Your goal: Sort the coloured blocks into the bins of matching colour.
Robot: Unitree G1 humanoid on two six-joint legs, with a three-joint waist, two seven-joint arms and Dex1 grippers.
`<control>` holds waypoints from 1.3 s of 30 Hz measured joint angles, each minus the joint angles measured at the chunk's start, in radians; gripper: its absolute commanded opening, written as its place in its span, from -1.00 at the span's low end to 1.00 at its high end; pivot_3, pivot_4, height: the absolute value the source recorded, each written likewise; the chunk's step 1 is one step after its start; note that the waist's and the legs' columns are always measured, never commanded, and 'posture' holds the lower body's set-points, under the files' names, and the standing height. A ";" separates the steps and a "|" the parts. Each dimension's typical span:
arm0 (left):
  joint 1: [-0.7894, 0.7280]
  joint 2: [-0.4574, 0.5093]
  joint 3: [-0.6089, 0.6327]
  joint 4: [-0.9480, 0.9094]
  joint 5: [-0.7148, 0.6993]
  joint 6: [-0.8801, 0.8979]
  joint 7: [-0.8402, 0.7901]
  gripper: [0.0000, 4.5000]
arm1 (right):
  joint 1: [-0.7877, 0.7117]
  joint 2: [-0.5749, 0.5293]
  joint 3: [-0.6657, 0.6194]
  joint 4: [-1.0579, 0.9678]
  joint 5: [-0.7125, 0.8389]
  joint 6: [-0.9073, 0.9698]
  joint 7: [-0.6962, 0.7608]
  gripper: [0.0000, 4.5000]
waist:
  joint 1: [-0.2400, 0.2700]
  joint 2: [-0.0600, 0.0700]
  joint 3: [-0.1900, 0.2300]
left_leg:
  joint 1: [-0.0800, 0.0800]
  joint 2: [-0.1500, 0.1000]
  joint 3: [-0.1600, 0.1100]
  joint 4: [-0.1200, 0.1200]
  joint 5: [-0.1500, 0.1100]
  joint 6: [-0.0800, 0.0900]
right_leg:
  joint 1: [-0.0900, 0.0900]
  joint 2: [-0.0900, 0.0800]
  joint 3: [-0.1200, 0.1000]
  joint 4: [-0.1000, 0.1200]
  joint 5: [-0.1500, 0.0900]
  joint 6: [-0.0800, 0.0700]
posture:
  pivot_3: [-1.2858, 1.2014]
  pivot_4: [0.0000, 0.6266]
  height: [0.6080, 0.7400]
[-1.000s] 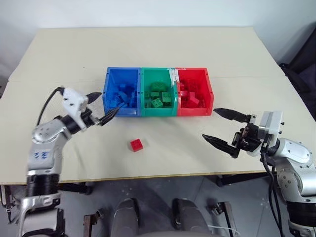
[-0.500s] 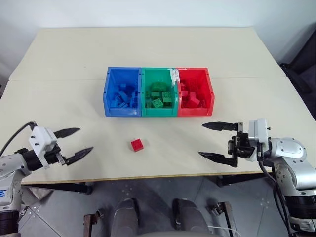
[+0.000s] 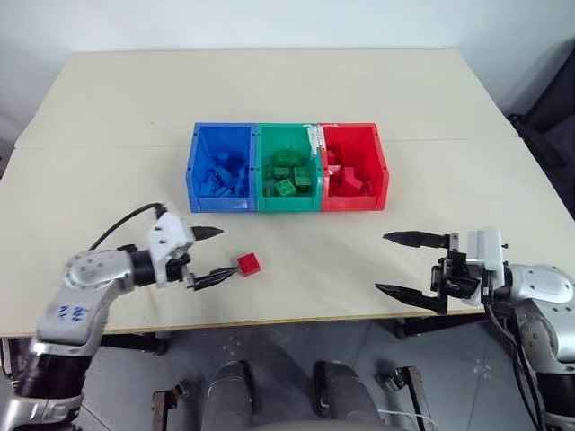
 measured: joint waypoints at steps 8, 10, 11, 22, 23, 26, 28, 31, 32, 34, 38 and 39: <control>-0.050 -0.038 -0.134 0.010 0.061 0.082 0.021 0.90 | 0.068 -0.011 -0.041 -0.060 0.002 0.017 -0.049 1.00 | -0.001 0.000 0.000 | 0.000 0.000 0.000 0.001 0.000 0.000 | 0.000 0.000 0.000 0.000 0.000 0.000 | 0.03 -0.52 1.00; -0.062 -0.048 -0.144 0.023 0.081 0.093 0.041 0.70 | 0.074 -0.011 -0.042 -0.069 0.004 0.022 -0.057 1.00 | 0.000 0.000 0.000 | 0.000 0.000 0.000 0.001 0.000 0.000 | 0.000 0.000 0.001 0.000 0.000 0.000 | 0.03 -0.52 1.00; -0.069 -0.057 -0.144 0.035 0.088 0.096 0.053 0.56 | 0.078 -0.011 -0.042 -0.070 0.005 0.023 -0.062 1.00 | 0.000 0.000 0.000 | 0.000 0.000 0.000 0.001 0.000 0.000 | 0.000 0.000 0.001 0.000 0.000 0.000 | 0.03 -0.52 1.00; -0.087 -0.068 -0.142 0.050 0.085 0.086 0.026 -0.34 | 0.116 -0.012 -0.052 -0.105 0.023 0.028 -0.090 1.00 | 0.001 0.000 0.000 | 0.000 0.000 0.000 0.002 0.000 0.000 | 0.001 0.000 0.001 0.000 0.000 0.000 | 0.03 -0.52 1.00; -0.094 -0.086 -0.142 0.051 0.071 0.087 0.019 -0.34 | 0.117 -0.012 -0.059 -0.105 0.023 0.028 -0.096 1.00 | 0.003 0.000 0.000 | 0.000 0.000 -0.001 0.002 0.000 0.000 | 0.001 0.000 0.000 0.000 0.000 0.000 | 0.03 -0.52 1.00; -0.191 -0.168 -0.145 0.081 0.032 0.103 0.009 -0.34 | 0.127 -0.004 -0.092 -0.107 0.027 0.028 -0.133 1.00 | 0.018 0.000 0.000 | 0.000 -0.001 -0.002 0.004 0.000 0.001 | 0.003 0.000 0.000 0.000 0.001 0.001 | 0.03 -0.52 1.00; -0.315 -0.239 -0.152 0.126 0.032 0.110 0.026 -0.34 | 0.133 0.028 -0.118 -0.107 0.034 0.026 -0.175 1.00 | 0.028 0.000 0.000 | 0.000 -0.001 -0.003 0.005 0.001 0.001 | 0.005 0.000 0.000 0.000 0.001 0.002 | 0.03 -0.52 1.00; -0.474 -0.342 -0.166 0.237 0.048 0.082 0.058 -0.34 | 0.151 0.072 -0.145 -0.109 0.039 0.019 -0.227 1.00 | 0.029 0.000 0.000 | 0.000 -0.002 -0.003 0.007 0.001 0.002 | 0.007 0.000 0.000 -0.001 0.002 0.003 | 0.03 -0.52 1.00; -0.523 -0.380 -0.177 0.295 0.062 0.059 0.068 -0.34 | 0.161 0.083 -0.155 -0.110 0.039 0.017 -0.243 1.00 | 0.029 0.000 0.000 | 0.000 -0.002 -0.004 0.007 0.001 0.002 | 0.007 0.000 0.000 -0.002 0.002 0.003 | 0.03 -0.52 1.00; -0.615 -0.449 -0.202 0.432 0.103 -0.004 0.098 -0.34 | 0.184 0.103 -0.165 -0.112 0.037 0.004 -0.268 1.00 | 0.028 0.000 0.000 | 0.000 -0.002 -0.004 0.006 0.001 0.002 | 0.007 0.000 0.000 -0.002 0.002 0.003 | 0.03 -0.52 1.00; -0.845 -0.594 -0.199 0.790 0.183 -0.179 0.217 -0.34 | 0.235 0.136 -0.182 -0.132 0.034 -0.016 -0.305 1.00 | 0.029 -0.001 0.000 | -0.001 -0.003 -0.004 0.006 0.001 0.002 | 0.006 0.000 0.000 -0.003 0.002 0.004 | 0.03 -0.52 1.00; -0.909 -0.621 -0.198 0.878 0.205 -0.234 0.248 -0.34 | 0.245 0.143 -0.183 -0.146 0.032 -0.021 -0.315 1.00 | 0.029 -0.001 0.000 | -0.001 -0.003 -0.005 0.006 0.001 0.002 | 0.006 0.000 0.000 -0.003 0.002 0.004 | 0.03 -0.52 1.00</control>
